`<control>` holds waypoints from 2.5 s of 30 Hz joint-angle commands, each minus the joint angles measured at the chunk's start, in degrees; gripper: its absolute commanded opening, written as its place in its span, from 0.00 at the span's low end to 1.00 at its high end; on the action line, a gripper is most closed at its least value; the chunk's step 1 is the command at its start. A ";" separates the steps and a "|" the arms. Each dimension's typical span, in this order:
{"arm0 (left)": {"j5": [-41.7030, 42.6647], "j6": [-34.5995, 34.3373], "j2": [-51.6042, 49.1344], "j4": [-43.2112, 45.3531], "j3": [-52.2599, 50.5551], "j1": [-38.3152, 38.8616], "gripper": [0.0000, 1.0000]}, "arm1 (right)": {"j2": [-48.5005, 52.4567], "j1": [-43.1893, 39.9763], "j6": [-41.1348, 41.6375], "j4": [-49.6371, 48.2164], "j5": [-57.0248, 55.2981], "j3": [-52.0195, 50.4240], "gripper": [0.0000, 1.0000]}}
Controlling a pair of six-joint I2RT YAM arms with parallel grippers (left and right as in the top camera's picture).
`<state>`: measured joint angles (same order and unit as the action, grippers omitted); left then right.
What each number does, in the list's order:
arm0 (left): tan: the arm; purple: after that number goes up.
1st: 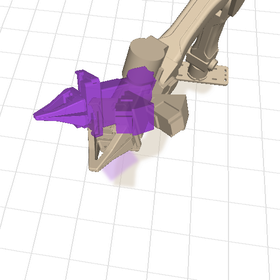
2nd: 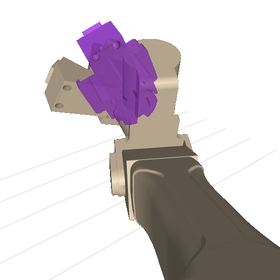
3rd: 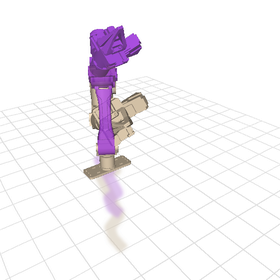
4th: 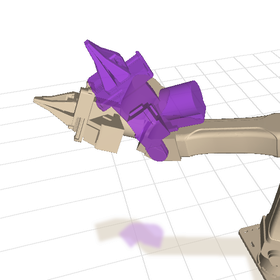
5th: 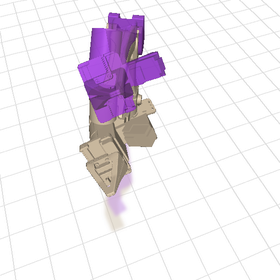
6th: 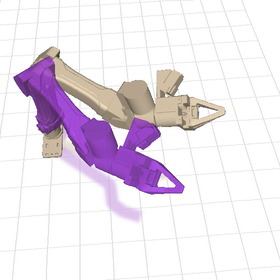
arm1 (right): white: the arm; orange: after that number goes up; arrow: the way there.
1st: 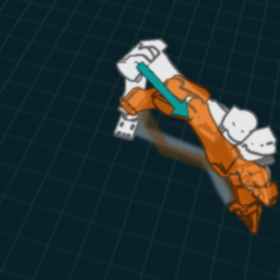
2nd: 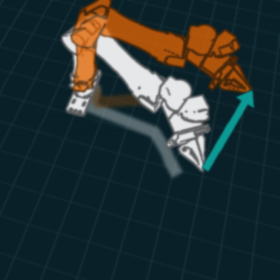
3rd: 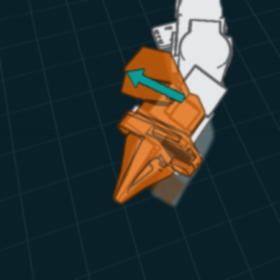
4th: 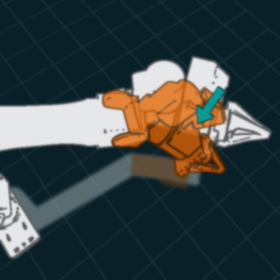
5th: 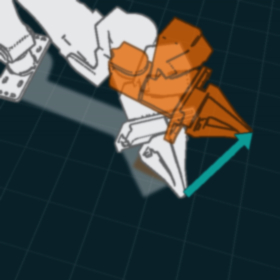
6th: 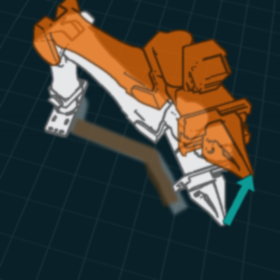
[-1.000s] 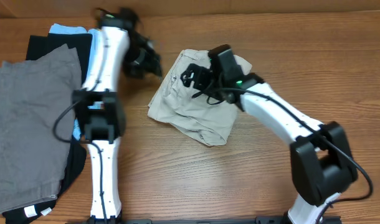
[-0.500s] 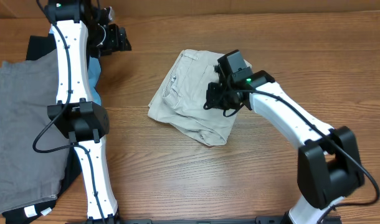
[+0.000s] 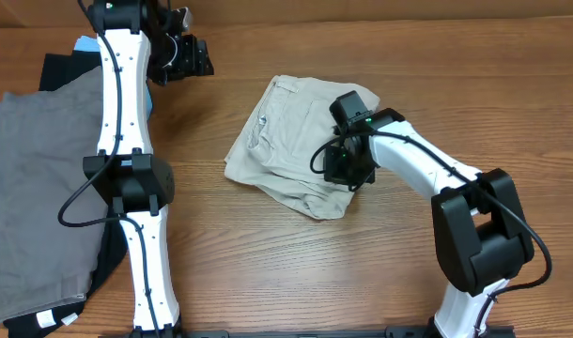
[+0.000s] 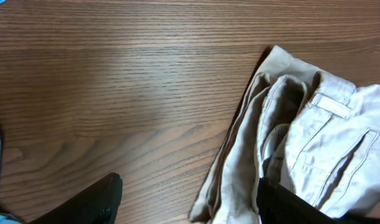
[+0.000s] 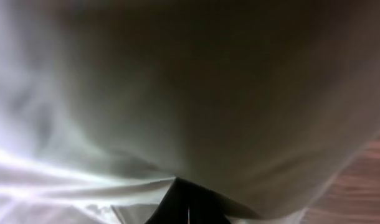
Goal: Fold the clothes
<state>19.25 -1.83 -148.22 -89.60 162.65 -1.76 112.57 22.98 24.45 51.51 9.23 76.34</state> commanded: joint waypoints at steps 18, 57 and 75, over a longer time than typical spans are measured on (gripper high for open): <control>-0.35 -0.98 0.26 0.42 1.07 3.28 0.71 | 7.56 -39.87 -9.44 -4.83 -0.31 1.46 0.33; -3.32 -0.98 0.26 2.25 1.07 5.88 0.75 | 0.37 -19.26 16.39 7.37 -1.05 -9.49 0.51; -3.32 -1.01 0.26 3.17 1.07 5.92 0.72 | 0.92 -37.66 15.08 -28.76 -17.49 -18.36 0.50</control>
<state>16.23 -1.83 -148.22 -86.76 162.65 4.38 106.39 -10.68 44.31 28.53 8.51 61.56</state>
